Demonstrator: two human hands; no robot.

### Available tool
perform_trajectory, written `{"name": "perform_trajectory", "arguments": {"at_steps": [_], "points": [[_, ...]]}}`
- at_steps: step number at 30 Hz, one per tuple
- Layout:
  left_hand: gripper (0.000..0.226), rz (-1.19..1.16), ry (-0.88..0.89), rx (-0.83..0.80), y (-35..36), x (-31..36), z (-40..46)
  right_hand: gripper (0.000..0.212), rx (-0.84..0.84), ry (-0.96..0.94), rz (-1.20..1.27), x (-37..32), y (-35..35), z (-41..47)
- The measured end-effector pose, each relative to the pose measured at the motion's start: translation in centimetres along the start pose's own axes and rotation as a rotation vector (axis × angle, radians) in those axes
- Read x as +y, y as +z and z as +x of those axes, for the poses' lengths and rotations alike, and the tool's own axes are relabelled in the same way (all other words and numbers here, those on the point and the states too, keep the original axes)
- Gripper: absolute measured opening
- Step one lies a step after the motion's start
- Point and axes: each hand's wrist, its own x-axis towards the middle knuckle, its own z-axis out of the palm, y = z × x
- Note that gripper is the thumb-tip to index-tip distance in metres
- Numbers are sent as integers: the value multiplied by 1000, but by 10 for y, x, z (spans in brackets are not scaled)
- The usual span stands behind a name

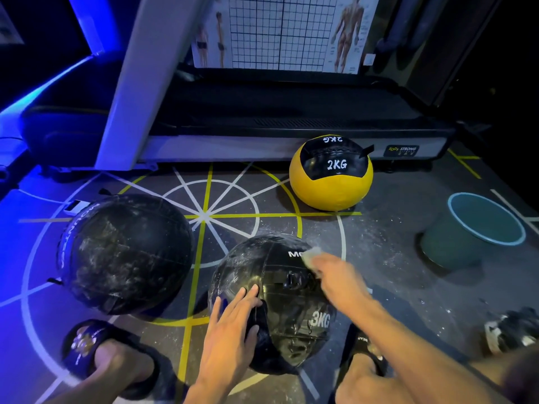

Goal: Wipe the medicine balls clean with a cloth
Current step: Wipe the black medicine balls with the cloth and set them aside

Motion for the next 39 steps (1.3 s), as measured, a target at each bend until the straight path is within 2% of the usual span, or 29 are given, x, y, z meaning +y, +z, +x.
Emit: {"name": "perform_trajectory", "arguments": {"at_steps": [2, 4, 6, 10, 12, 16, 18, 20, 24, 29, 30, 32, 33, 37, 39], "points": [[55, -11, -4, 3, 0, 2, -1, 47, 80, 175, 74, 12, -9, 6], [62, -19, -12, 21, 0, 2, 0, 44, 199, 192, 179, 5, -12, 10], [68, -23, -10, 13, 1, 2, 0, 43, 171, 97, 222, -16, -4, 0], [63, -5, -4, 8, -2, -3, 0, 47, 33, -344, 22, -39, 37, -31], [56, -1, -9, 15, -1, -4, 0, 47, 38, -227, 107, -19, 34, -21], [49, -17, -14, 18, -3, -1, 0, 46, 40, 228, 215, 11, 14, -6], [50, -34, -18, 28, -3, -1, 3, 43, 59, 297, 269, 6, 7, -8], [49, -42, -26, 30, -2, -1, 3, 41, 105, 282, 315, -6, 5, -7], [56, -47, -24, 25, -3, -5, 2, 27, 121, 75, 236, -34, 20, -16], [59, -55, -30, 32, -5, -6, -1, 17, -95, 150, 305, -23, -13, -4], [59, -58, -30, 36, -5, -6, -1, 15, -55, 205, 328, -19, -20, 3], [54, -58, -25, 33, -5, -4, 0, 15, 170, 284, 323, -10, -26, 15], [53, -57, -23, 35, -5, -4, 1, 16, 229, 275, 304, -7, -23, 17], [53, -48, -14, 36, -6, -8, 1, 13, 68, 40, 210, -22, 13, -8], [54, -49, -17, 36, -6, -10, 1, 17, 27, -11, 224, -21, 12, -19]]}}
